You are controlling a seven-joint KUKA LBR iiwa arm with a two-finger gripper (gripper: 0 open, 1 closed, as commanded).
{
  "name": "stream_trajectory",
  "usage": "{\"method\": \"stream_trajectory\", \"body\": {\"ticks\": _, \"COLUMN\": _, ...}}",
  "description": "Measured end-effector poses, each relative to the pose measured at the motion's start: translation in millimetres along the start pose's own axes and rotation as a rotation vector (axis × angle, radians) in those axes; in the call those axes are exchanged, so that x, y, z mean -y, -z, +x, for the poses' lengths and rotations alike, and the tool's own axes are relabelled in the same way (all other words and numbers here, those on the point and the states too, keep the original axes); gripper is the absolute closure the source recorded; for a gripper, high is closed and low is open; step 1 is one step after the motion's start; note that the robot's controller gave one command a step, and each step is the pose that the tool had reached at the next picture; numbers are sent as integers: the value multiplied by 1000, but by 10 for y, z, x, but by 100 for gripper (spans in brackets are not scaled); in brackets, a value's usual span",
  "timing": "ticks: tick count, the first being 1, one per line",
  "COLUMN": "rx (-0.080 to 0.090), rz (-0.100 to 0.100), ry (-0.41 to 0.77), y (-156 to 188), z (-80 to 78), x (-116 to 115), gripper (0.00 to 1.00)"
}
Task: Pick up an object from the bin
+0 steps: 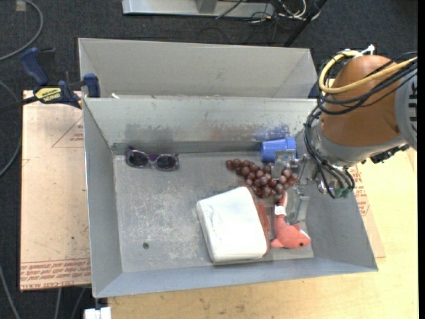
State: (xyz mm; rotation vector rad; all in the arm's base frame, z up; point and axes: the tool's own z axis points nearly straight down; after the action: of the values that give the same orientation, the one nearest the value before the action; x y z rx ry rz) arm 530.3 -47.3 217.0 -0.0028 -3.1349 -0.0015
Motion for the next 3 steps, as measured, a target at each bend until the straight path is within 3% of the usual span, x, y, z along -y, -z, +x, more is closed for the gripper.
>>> {"method": "stream_trajectory", "body": {"ticks": 1, "rx": 7, "rz": 1, "ry": 1, "y": 44, "z": -12, "x": -1, "gripper": 0}}
{"method": "stream_trajectory", "body": {"ticks": 2, "rx": 14, "rz": 2, "ry": 14, "y": -363, "z": 50, "x": -115, "gripper": 0}}
{"method": "stream_trajectory", "body": {"ticks": 3, "rx": 4, "rz": 0, "ry": 28, "y": -566, "z": -363, "x": -79, "gripper": 0}}
